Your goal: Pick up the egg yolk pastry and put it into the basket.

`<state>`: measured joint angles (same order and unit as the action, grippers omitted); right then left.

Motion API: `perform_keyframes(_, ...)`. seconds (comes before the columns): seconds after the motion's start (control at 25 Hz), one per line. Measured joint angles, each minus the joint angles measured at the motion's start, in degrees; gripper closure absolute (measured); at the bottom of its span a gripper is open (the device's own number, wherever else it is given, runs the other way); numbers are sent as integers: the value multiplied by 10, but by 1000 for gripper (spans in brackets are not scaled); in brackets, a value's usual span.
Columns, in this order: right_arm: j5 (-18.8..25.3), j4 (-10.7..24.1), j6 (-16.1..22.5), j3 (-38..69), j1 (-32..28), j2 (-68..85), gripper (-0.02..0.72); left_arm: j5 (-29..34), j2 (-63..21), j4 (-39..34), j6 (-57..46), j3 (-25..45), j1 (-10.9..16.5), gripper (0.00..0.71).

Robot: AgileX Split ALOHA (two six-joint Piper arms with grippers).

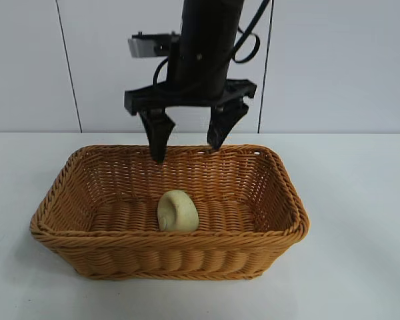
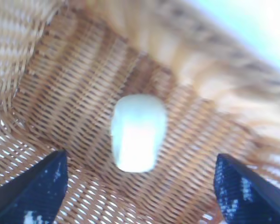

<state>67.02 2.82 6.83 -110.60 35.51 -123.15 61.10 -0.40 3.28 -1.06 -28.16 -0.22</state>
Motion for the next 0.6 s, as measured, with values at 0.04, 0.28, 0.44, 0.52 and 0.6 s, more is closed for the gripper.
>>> perform_keyframes(0.04, 9, 12, 4, -15, -3, 0, 113, 0, 0, 0, 0, 0, 0, 28)
perform_keyframes(0.28, 20, 33, 18, -55, -63, 0, 113, 0, 0, 0, 0, 0, 0, 28)
perform_keyframes(0.44, 21, 34, 20, -55, -127, 0, 113, 0, 0, 0, 0, 0, 0, 28)
perform_keyframes(0.52, 21, 34, 20, -55, -163, 0, 113, 0, 0, 0, 0, 0, 0, 28)
perform_keyframes(0.6, 21, 34, 20, -55, -196, 0, 113, 0, 0, 0, 0, 0, 0, 28)
